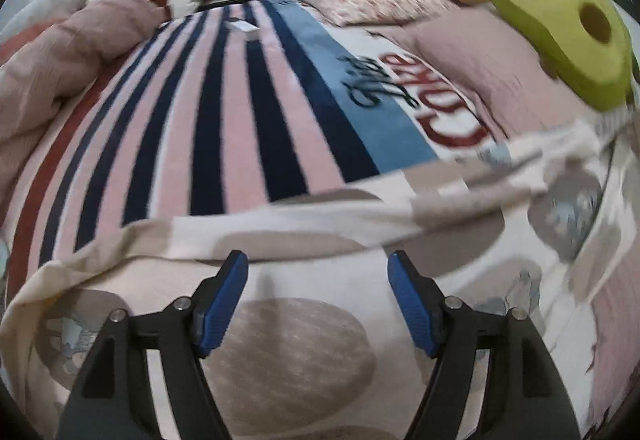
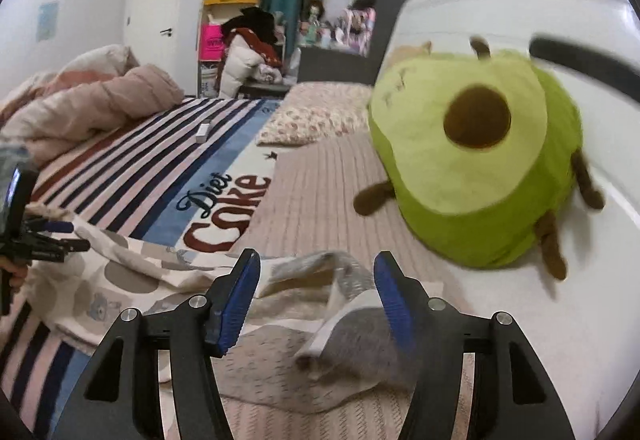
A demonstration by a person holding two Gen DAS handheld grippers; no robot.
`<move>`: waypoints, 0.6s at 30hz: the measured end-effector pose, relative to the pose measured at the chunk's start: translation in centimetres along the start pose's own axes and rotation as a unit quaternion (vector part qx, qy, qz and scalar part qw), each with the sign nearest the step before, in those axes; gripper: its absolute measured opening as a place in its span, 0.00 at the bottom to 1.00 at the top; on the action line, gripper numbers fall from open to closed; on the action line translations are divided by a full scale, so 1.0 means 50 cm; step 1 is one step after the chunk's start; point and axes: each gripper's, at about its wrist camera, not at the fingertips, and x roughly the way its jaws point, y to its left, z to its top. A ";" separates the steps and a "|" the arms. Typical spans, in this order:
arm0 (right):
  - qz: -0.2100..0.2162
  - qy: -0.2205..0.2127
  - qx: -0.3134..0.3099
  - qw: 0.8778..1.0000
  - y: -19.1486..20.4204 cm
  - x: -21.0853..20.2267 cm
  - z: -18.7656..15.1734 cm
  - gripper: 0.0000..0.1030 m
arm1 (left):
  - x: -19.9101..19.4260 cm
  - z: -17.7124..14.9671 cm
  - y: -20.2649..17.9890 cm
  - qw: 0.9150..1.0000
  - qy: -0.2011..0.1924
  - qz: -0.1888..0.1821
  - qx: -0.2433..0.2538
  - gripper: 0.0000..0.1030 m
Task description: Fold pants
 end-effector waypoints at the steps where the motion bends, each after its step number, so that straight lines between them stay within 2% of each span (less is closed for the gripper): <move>1: 0.022 0.004 -0.009 1.000 0.015 0.000 0.002 0.53 | 0.008 -0.001 -0.008 1.000 0.005 -0.006 0.001 0.67; 2: 0.044 0.016 -0.018 0.999 0.030 0.007 0.003 0.51 | 0.017 -0.002 -0.010 1.000 0.012 -0.011 -0.002 0.67; 3: 0.072 0.041 -0.028 0.996 0.052 0.025 0.000 0.40 | 0.025 -0.003 -0.010 1.000 0.018 -0.014 -0.005 0.67; 5: 0.109 0.081 -0.046 0.990 0.086 0.061 -0.009 0.26 | 0.043 -0.005 -0.013 1.000 0.025 -0.015 -0.006 0.67; 7: 0.124 0.118 -0.057 0.984 0.110 0.103 -0.025 0.25 | 0.054 -0.005 -0.015 1.000 0.024 -0.004 -0.004 0.67; 10: 0.106 0.162 -0.067 0.979 0.127 0.163 -0.047 0.26 | 0.068 0.005 -0.006 1.000 0.016 0.005 -0.010 0.67; 12: 0.101 0.190 -0.047 0.975 0.120 0.197 -0.056 0.26 | 0.077 0.017 0.000 0.999 0.008 0.027 -0.017 0.67; 14: 0.097 0.187 -0.010 0.978 0.092 0.208 -0.048 0.26 | 0.081 0.030 0.015 0.998 -0.006 0.052 -0.034 0.67; 16: 0.054 0.171 -0.002 0.984 0.069 0.209 -0.033 0.30 | 0.079 0.042 0.034 0.995 -0.024 0.077 -0.052 0.67; 17: 0.036 0.166 0.004 0.985 0.057 0.208 -0.027 0.35 | 0.073 0.049 0.046 0.992 -0.038 0.110 -0.058 0.67; 18: 0.031 0.160 0.014 0.987 0.048 0.202 -0.022 0.38 | 0.068 0.054 0.054 0.989 -0.046 0.127 -0.063 0.67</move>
